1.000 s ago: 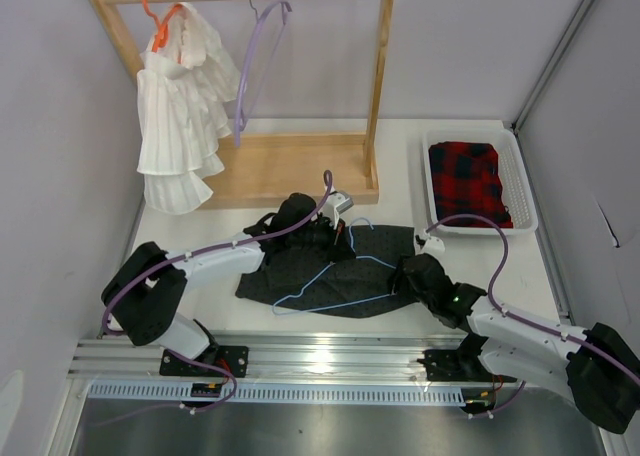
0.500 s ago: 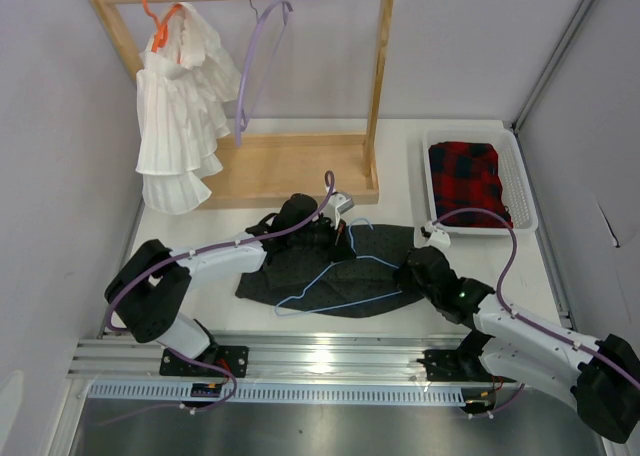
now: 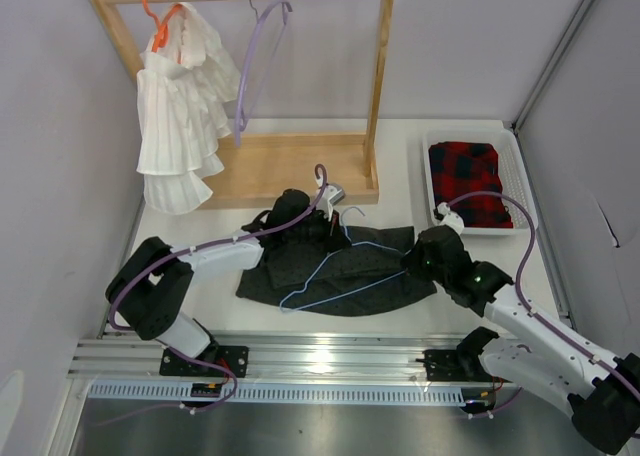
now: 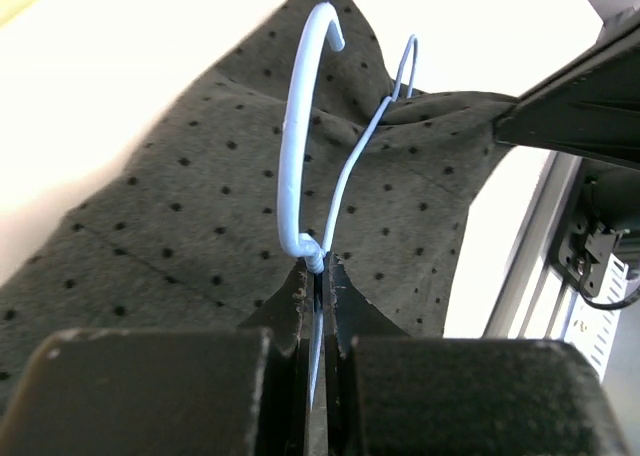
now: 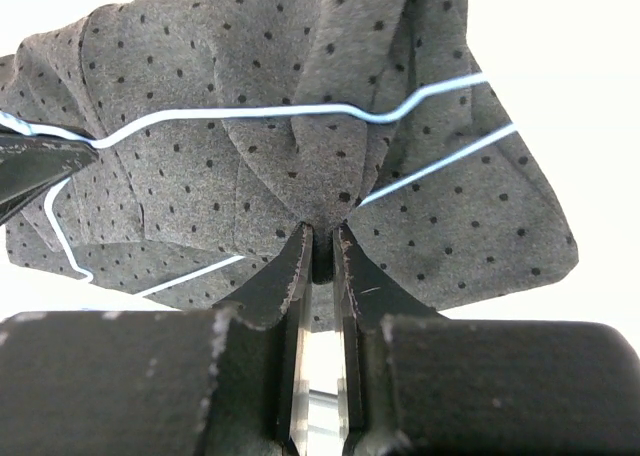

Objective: Place the skirt on the hanger

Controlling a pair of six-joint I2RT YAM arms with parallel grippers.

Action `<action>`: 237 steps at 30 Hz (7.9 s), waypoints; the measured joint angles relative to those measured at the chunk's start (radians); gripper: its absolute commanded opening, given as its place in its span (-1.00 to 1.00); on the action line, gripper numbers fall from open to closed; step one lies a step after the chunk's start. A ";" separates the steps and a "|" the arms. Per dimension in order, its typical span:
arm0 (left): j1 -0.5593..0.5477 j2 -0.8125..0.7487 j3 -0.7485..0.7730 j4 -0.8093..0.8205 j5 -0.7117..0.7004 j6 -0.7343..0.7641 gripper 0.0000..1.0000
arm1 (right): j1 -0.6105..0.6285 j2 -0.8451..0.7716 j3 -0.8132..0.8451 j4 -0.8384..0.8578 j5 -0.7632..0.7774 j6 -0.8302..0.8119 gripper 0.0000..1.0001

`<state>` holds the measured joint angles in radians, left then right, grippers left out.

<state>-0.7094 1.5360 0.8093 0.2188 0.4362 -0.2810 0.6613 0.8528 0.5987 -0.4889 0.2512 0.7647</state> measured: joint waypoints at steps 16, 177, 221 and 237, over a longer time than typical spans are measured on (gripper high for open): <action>0.081 -0.095 -0.069 0.004 -0.025 0.056 -1.00 | -0.103 -0.006 0.043 -0.053 -0.070 -0.040 -1.00; 0.140 -0.028 -0.058 0.123 -0.134 0.256 -1.00 | 0.395 0.823 0.092 0.867 0.300 0.436 -1.00; 0.141 -0.095 -0.016 0.163 -0.137 0.282 -1.00 | 0.518 0.449 0.088 0.396 0.298 0.388 -1.00; 0.156 -0.261 0.025 -0.011 -0.161 0.335 -1.00 | 0.542 0.333 0.012 0.307 0.321 0.404 -1.00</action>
<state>-0.5529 1.2747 0.8345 0.2081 0.2752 0.0544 1.2034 1.1854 0.6106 -0.1818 0.5724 1.1683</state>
